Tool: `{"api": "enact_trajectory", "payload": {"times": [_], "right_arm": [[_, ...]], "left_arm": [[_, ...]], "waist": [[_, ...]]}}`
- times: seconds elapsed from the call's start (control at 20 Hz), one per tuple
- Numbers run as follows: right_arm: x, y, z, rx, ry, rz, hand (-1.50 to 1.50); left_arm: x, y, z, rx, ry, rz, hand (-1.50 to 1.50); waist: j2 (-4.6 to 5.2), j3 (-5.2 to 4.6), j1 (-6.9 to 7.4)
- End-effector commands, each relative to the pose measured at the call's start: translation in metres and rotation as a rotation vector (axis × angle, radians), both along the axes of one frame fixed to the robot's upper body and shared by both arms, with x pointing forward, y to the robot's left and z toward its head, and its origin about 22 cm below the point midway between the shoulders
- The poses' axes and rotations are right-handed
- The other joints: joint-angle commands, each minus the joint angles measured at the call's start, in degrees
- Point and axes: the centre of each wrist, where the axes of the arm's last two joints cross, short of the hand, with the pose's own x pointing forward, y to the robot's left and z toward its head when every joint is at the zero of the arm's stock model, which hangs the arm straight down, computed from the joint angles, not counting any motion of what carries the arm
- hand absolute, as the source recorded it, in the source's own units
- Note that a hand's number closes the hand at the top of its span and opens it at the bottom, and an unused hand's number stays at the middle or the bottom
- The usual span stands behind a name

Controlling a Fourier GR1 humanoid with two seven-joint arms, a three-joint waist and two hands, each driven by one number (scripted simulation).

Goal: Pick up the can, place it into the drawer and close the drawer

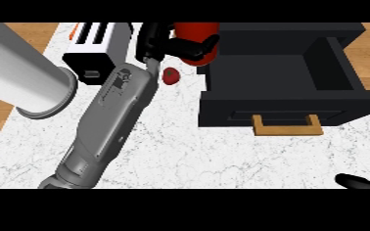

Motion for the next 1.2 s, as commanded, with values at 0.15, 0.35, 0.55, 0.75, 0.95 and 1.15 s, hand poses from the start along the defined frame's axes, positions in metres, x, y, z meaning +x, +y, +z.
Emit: {"api": "enact_trajectory", "payload": {"times": [0.15,0.35,0.55,0.75,0.95,1.15], "right_arm": [[-0.012,-0.005,-0.013,-0.001,-0.002,-0.002,-1.50],[0.000,0.000,0.000,0.017,-0.028,0.008,-1.50],[0.002,-0.005,0.015,-0.013,-0.031,0.007,-1.50],[0.007,0.002,0.006,0.000,-0.028,0.032,-1.50],[0.009,0.000,0.019,-0.010,-0.016,0.034,-1.50],[0.009,0.013,0.020,0.000,-0.035,0.058,-1.50]], "left_arm": [[0.011,-0.023,0.061,0.038,-0.009,-0.019,1.50],[0.010,-0.061,0.086,0.067,-0.013,0.000,1.50],[0.011,-0.077,0.111,0.081,0.001,-0.002,1.50],[0.024,-0.082,0.110,0.117,0.018,-0.010,1.50],[0.022,-0.092,0.116,0.130,0.041,-0.017,1.50],[0.020,-0.104,0.123,0.174,0.023,0.041,1.50]], "waist": [[0.17,0.02,-0.71],[0.31,0.02,-1.44],[0.41,0.02,-1.69],[0.86,0.06,-2.55],[0.84,0.07,-2.88],[1.06,0.13,-4.41]]}}
